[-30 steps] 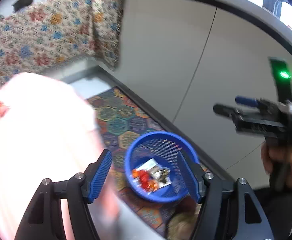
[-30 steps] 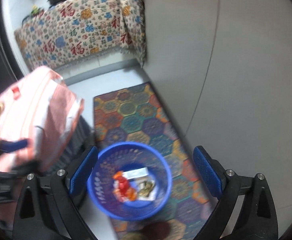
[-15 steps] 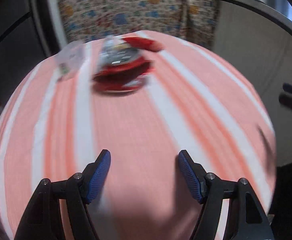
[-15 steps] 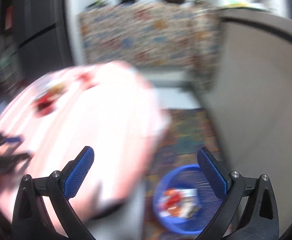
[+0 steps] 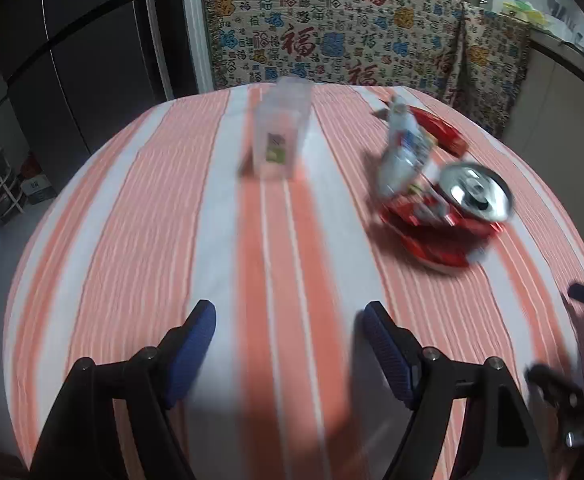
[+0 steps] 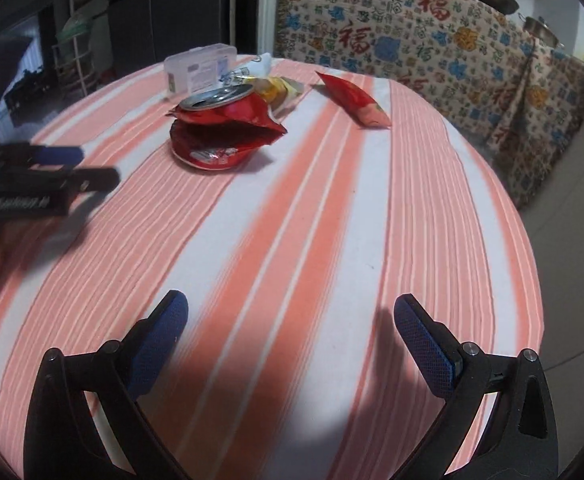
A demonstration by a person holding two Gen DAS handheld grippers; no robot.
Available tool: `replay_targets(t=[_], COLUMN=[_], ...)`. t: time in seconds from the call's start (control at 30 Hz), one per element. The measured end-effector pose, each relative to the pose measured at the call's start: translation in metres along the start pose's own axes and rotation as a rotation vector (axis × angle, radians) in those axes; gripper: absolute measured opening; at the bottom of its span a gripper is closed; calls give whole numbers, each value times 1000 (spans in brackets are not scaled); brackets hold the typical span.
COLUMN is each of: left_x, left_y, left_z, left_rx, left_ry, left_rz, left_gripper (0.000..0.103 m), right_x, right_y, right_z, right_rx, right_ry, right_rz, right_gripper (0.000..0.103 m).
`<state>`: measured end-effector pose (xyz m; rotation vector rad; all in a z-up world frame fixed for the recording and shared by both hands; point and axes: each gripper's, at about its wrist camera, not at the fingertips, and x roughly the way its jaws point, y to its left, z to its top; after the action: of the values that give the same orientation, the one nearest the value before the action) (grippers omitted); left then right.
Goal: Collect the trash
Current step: 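Move both tools back over the table toward the remaining trash, then grasp the clear plastic box with the left tool and lift it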
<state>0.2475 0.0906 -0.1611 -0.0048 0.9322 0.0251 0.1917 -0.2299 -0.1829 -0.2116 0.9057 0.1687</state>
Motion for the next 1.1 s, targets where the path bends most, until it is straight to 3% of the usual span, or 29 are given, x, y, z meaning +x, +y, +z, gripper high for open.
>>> replay_targets(t=[0.07, 0.33, 0.4, 0.43, 0.47, 0.63, 0.77, 0.9, 0.93, 0.97, 1.03, 1.1], left_x=[3, 31, 35, 36, 38, 13, -21, -28, -26, -25, -26, -26], left_y=[3, 1, -1, -2, -2, 9, 31, 57, 66, 75, 96, 116], left_z=[16, 84, 91, 92, 94, 73, 30, 0, -5, -6, -10, -13], left_rx=[18, 78, 90, 99, 100, 62, -39, -129, -160, -185, -243, -307], left_ry=[-11, -59, -69, -70, -51, -51, 9, 84, 97, 101, 83, 64], left_rz=[14, 48, 43, 37, 21, -37, -206, -322, -345, -350, -325, -317], left_gripper=[78, 78, 67, 37, 33, 32, 33, 34, 36, 45, 57, 59], right_x=[7, 7, 7, 7, 7, 7, 6, 6, 5, 5, 5, 4], right_y=[-8, -8, -7, -8, -8, -7, -6, -6, -6, -6, -7, -7], right_z=[2, 1, 1, 2, 1, 2, 1, 2, 1, 2, 2, 2], right_rx=[52, 60, 59, 59, 60, 61, 60, 59, 59, 59, 59, 60], right_ry=[26, 19, 19, 19, 19, 20, 19, 18, 18, 18, 16, 15], right_rz=[55, 44, 42, 42, 43, 45, 45, 43, 43, 43, 40, 35], right_gripper=[103, 102, 102, 102, 102, 103, 103, 102, 102, 102, 103, 103])
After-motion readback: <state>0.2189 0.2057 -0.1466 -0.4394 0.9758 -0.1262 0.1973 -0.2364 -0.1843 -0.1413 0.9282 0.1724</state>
